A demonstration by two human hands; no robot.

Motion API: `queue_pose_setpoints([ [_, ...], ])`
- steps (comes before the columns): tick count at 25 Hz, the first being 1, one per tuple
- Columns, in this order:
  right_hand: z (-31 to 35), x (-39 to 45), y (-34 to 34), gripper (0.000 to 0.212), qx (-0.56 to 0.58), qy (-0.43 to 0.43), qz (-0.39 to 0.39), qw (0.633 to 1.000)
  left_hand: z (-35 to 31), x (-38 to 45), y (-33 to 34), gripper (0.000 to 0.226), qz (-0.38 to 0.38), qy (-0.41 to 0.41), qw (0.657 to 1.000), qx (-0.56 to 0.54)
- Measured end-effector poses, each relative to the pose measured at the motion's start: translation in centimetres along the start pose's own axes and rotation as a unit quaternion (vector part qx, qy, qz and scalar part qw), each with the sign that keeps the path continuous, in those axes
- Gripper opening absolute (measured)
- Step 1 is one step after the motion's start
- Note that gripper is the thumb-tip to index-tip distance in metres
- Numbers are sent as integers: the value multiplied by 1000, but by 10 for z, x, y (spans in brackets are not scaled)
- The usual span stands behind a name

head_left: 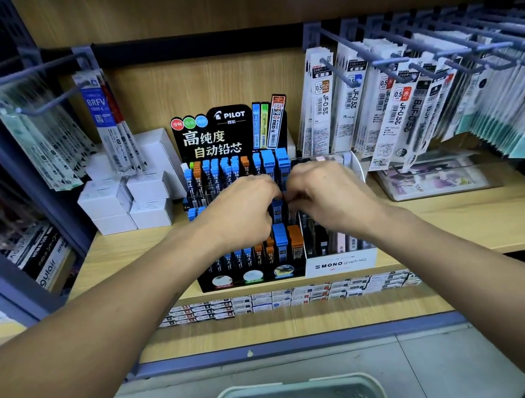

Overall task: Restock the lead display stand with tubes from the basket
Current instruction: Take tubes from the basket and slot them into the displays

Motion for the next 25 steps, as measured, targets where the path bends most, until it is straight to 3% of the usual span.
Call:
queue_pose_setpoints([
  [3,-3,2,1,17,-1,-2,-13,1000,1,-1,-2,52,-5,-3,1000,-9],
  [7,-16,-8,-19,20,107,47,-73,990,0,-14,-20,53,-61,-18,997,-52],
  [9,-14,-22,-22,22,160,79,-54,982,-1,-28,-24,44,-76,-28,993,-80],
  [10,-7,-30,-16,23,187,90,-11,978,-4,-37,-19,40,-70,-30,993,-92],
  [12,16,-50,18,22,204,90,156,962,-15,-56,15,33,-11,-27,995,-97],
  [14,43,-81,80,22,158,75,358,917,-33,-73,81,26,108,-17,991,-71],
  [16,63,-114,150,21,107,53,481,868,-47,-92,154,16,232,-17,972,-35],
  [19,87,-151,244,24,51,34,534,843,-53,-119,238,7,346,-28,938,-7],
  [23,87,-184,316,35,37,62,532,843,-42,-132,318,25,407,-74,910,-32],
  [25,79,-202,339,33,25,52,540,840,-37,-139,351,11,429,-79,899,-31],
])
Point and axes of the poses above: each hand's wrist, its own x-axis towards the middle knuckle, its own y-axis out of the palm, z = x × y, the point moved 7 cm from there along x, towards the middle knuckle, and after that the axes turned 14 degrees about z, right-handed, at the moved point
